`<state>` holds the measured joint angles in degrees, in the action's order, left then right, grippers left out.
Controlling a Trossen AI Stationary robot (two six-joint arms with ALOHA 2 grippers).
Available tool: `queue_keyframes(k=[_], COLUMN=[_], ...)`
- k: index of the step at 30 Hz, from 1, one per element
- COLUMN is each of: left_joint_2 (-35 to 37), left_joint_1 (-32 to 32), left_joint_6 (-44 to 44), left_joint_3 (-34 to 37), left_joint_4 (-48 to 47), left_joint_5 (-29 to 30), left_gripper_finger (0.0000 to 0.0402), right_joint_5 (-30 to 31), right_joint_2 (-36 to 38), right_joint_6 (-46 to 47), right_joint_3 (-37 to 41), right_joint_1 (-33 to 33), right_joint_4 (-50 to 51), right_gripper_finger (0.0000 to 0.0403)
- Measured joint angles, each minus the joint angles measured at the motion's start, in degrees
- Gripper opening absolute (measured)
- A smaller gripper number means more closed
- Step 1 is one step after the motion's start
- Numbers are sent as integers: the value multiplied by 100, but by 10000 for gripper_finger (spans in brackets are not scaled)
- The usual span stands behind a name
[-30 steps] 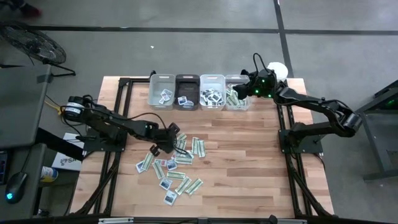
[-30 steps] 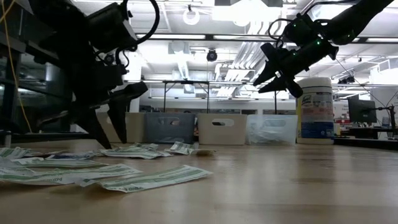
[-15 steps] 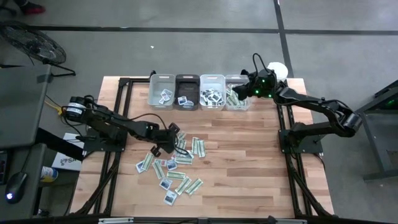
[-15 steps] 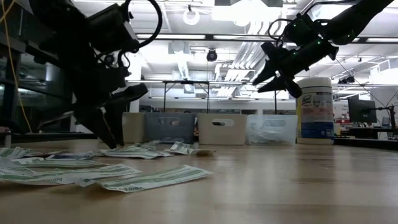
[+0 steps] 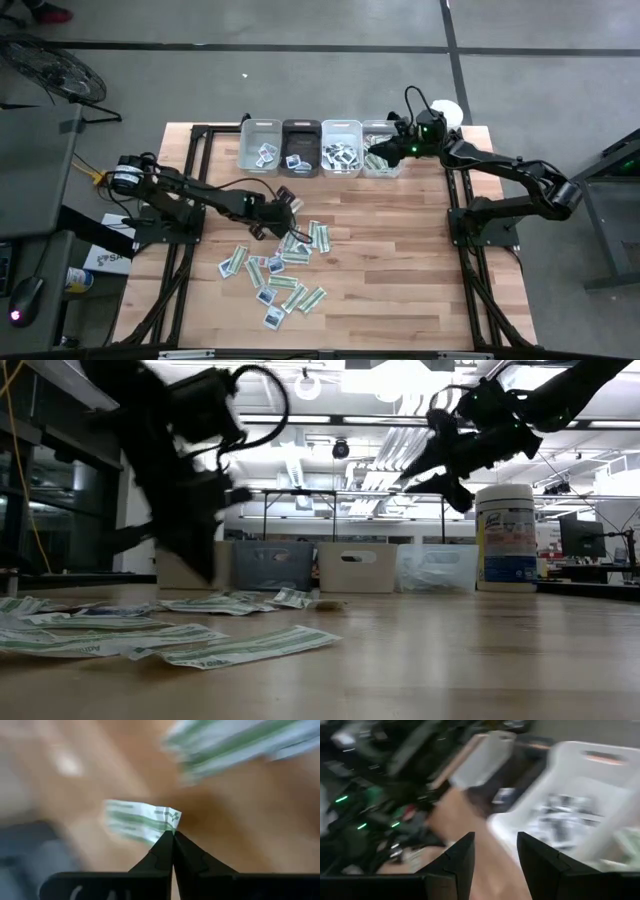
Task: Pick & Place First Aid Supplies
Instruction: Put the green bandage into the transparent bin
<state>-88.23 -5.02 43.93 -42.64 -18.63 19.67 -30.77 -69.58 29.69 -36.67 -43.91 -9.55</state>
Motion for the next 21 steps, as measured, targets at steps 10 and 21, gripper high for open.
queue_keyframes(k=[10,21], left_joint_2=[22,28], left_joint_1=[-20,-20], left_joint_6=[1473,3309], left_joint_3=[-1250,-2587], left_joint_4=[-444,-401], left_joint_5=[1322,1974], left_gripper_finger=[0,0], right_joint_5=[-283,-931], right_joint_2=[0,-26], right_joint_6=[-126,324], right_joint_3=[0,0], right_joint_1=[692,921], right_joint_4=[-883,-1166], right_gripper_finger=[140,140])
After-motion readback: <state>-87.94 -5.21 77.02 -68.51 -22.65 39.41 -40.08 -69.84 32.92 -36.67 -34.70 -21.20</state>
